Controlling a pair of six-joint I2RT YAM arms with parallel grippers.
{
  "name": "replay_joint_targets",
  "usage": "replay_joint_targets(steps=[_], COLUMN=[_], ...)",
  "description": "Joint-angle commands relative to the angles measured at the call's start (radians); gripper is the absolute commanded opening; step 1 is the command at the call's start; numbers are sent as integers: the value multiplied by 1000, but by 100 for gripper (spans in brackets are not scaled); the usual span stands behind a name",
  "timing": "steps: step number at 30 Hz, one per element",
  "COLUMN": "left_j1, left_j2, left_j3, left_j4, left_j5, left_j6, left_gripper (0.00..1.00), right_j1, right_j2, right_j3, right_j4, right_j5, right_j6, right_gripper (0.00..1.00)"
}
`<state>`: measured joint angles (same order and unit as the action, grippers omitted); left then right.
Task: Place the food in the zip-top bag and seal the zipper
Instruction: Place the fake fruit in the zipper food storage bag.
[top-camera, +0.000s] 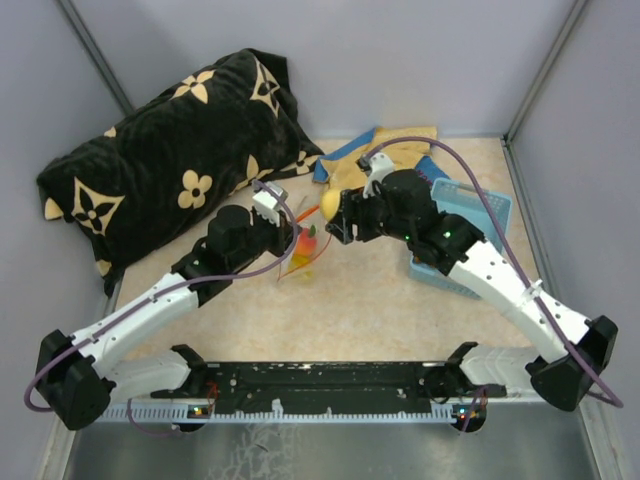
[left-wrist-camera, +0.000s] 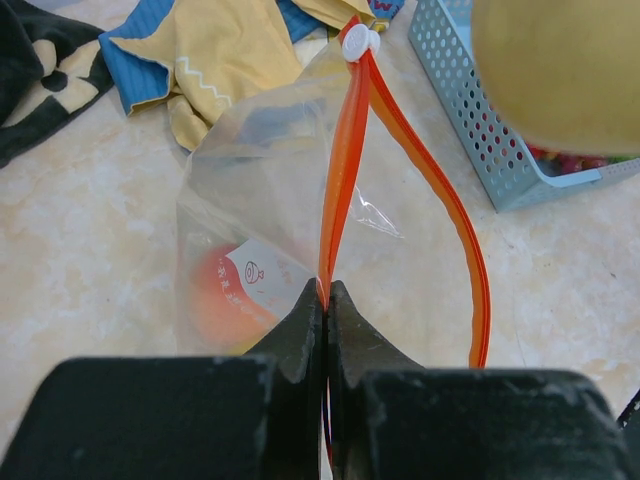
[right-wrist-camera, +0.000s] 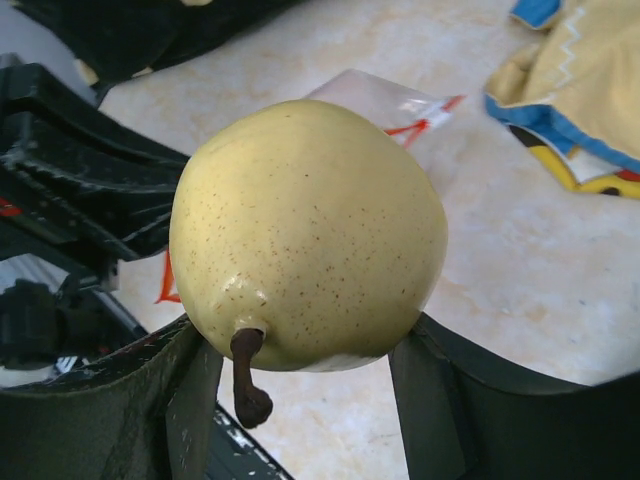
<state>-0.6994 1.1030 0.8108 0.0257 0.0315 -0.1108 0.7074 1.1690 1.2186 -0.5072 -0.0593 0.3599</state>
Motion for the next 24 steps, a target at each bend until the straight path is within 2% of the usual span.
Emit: replay_joint_targets(steps=[1, 5, 10, 24], left_j1=[5, 5, 5, 5], left_j2=[-36, -45, -52, -63], left_j3=[-17, -21, -15, -9], left_j4=[43, 45, 47, 30], left_j5=[14, 23, 25, -15], left_j6=[17, 8, -2, -66], left_gripper=[0, 0, 0, 0], right_j1=[63, 82, 91, 90], right_j2=[45, 70, 113, 83], right_j3=[50, 15, -21, -195], right_j4=[99, 205, 250, 300], right_j5=[-85, -148, -186, -142], right_j6=[32, 67, 82, 65], right_gripper=[53, 53, 54, 57])
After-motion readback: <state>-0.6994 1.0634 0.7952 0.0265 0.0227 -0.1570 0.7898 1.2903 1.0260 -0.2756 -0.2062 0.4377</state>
